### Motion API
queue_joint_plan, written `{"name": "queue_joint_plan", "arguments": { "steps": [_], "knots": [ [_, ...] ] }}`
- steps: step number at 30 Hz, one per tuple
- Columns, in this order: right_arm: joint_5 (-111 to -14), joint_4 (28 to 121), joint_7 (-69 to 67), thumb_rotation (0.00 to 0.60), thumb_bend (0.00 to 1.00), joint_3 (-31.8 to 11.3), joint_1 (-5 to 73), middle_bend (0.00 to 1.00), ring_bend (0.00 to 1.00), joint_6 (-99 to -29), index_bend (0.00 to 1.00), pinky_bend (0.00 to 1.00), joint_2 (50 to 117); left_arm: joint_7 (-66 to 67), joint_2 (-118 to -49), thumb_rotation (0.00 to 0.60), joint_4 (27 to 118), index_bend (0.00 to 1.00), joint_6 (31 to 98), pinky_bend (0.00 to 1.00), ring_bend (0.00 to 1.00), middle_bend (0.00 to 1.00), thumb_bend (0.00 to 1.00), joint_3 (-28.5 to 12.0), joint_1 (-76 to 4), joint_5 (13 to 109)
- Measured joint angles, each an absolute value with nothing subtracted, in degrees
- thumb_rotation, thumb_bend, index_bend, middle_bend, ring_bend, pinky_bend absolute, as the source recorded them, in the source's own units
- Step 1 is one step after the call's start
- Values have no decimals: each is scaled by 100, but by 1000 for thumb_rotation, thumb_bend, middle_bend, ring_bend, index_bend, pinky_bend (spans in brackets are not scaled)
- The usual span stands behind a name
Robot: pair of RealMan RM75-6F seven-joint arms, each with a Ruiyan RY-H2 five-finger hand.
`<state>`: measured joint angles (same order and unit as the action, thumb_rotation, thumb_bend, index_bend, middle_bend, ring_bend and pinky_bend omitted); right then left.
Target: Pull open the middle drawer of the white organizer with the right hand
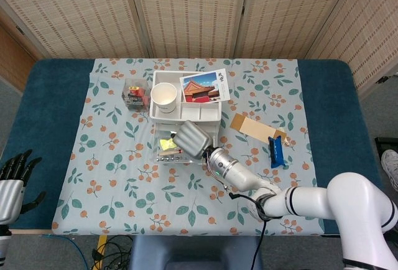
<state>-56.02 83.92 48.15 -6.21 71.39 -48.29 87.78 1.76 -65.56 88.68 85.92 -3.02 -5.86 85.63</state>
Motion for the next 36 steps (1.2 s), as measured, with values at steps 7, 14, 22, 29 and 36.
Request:
{"name": "queue_joint_plan", "arguments": {
  "steps": [7,14,22,29,36],
  "knots": [
    [-5592,8375,4812,600,340,-626,7135,950,1000,-4807,422,1000,8789,174,-6550,600,8871,171,8598,93,59,61,220,-312,-586,8562],
    [-5591,8389,4801,600,347,-623,7121,952,1000,-4799,473,1000,8774,174,-6552,600,8870,171,8591,94,59,61,220,-315,-590,8561],
    [-5682,8438,4720,600,360,-624,7075,956,1000,-4838,519,1000,8747,180,-6563,600,8865,172,8590,93,58,61,220,-316,-599,8578],
    [-5829,8502,4621,600,361,-652,7011,959,1000,-4928,526,1000,8694,201,-6562,600,8869,172,8596,93,58,61,219,-317,-596,8581],
    [-6060,8765,4490,600,361,-729,6891,958,1000,-5181,526,1000,8511,236,-6533,600,8910,172,8603,93,58,61,220,-326,-612,8607]
  ]
}}
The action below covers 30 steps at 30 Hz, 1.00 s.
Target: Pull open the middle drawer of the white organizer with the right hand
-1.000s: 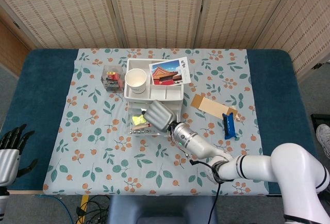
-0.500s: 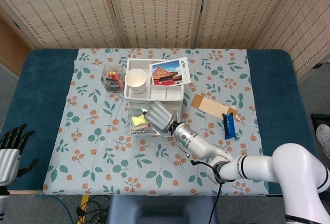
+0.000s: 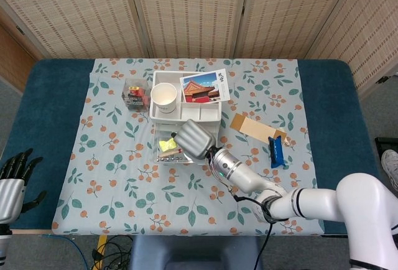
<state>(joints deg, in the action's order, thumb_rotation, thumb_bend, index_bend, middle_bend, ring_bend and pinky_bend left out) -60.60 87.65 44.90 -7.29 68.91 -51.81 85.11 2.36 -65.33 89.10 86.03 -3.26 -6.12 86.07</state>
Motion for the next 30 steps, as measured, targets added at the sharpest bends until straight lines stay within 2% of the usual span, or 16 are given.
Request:
{"name": "queue_joint_plan", "arguments": {
  "steps": [8,14,21,30],
  "knots": [
    [-6472,9476,4147,600,381,-799,6496,958,1000,-5721,526,1000,7968,295,-6494,600,8996,172,8627,94,58,61,220,-336,-627,8648],
    [-6901,10145,3614,600,381,-704,5906,959,1000,-6223,526,1000,7416,359,-6494,600,9065,172,8614,94,58,61,219,-343,-670,8698],
    [-7385,10563,2789,600,381,-265,5053,958,1000,-6644,526,1000,6907,416,-6524,600,9105,172,8565,93,58,61,220,-348,-732,8737],
    [-7894,10251,1680,600,381,211,4177,956,1000,-6921,526,1000,6979,459,-6539,600,9144,172,8548,94,58,60,219,-360,-779,8759]
  ]
}}
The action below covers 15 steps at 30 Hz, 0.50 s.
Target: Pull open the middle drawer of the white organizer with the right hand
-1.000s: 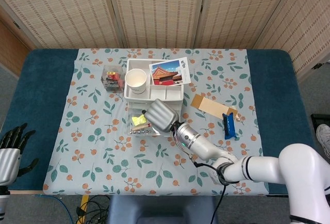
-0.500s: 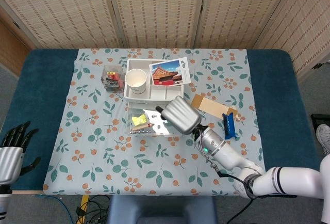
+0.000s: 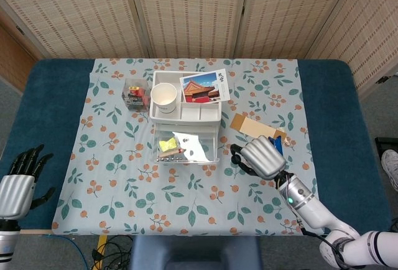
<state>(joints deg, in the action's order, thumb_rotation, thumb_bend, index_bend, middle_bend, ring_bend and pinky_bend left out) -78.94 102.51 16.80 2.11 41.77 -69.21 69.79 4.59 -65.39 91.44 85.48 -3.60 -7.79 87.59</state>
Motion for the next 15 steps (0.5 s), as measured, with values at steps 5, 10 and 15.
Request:
{"name": "queue_joint_plan", "arguments": {
  "steps": [5,10,15],
  "knots": [
    [-7998,9835,1248,600,381,349,3859,956,1000,-6962,526,1000,7234,464,-6549,600,9137,171,8523,93,58,60,219,-354,-790,8748],
    [-8053,9255,1208,600,381,421,3706,954,1000,-6814,526,1000,7679,482,-6559,600,9159,172,8532,93,58,60,220,-358,-810,8776],
    [-8041,8701,1279,600,381,382,3643,940,1000,-6541,506,1000,8202,491,-6544,600,9173,172,8537,93,58,60,219,-356,-810,8767]
  ]
}}
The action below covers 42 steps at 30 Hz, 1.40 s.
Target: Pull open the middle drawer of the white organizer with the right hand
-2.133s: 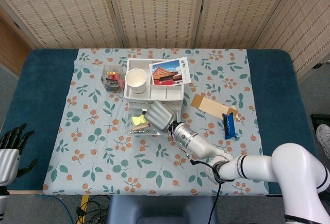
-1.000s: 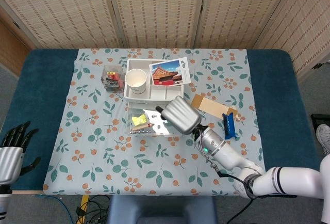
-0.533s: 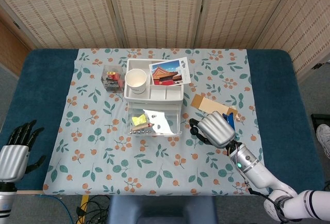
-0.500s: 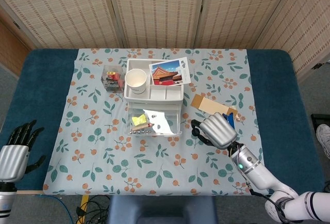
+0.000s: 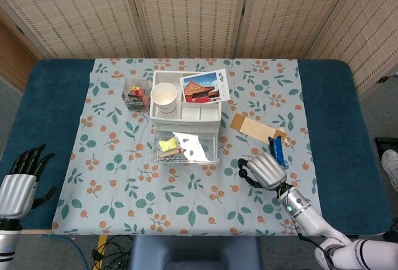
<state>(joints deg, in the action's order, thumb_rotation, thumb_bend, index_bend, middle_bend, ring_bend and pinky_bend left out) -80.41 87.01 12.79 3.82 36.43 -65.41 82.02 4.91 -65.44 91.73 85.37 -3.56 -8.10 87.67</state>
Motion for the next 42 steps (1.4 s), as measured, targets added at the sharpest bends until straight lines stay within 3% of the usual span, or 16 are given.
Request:
{"name": "queue_joint_plan", "arguments": {
  "steps": [10,17,25,28,36,39,42],
  "knots": [
    [-7889,8255,1687,600,381,116,3683,890,1000,-6088,234,1000,8807,483,-6579,600,9159,174,8531,94,58,60,219,-334,-807,8759],
    [-7885,8505,1843,600,381,61,3546,828,991,-6225,194,1000,8653,441,-6609,600,9115,174,8531,94,58,60,219,-321,-808,8770],
    [-8094,9074,1897,600,381,98,3007,719,765,-7123,194,994,7848,387,-6646,600,9059,174,8505,93,58,60,219,-323,-831,8769],
    [-8212,9255,1839,600,381,130,2712,641,639,-7578,194,878,7523,392,-6670,600,9062,174,8491,94,58,60,219,-321,-851,8789],
    [-8458,9542,1443,600,381,169,1838,275,203,-8688,157,298,6844,462,-6720,600,9151,155,8481,93,58,60,219,-325,-909,8862],
    [-8487,9611,1354,600,381,185,1557,202,120,-8965,98,203,6706,501,-6725,600,9196,151,8469,93,58,60,219,-312,-917,8875],
    [-8478,9692,1299,600,381,208,1269,192,106,-9217,82,186,6601,535,-6729,600,9246,150,8463,93,58,59,220,-287,-917,8898]
  ]
}}
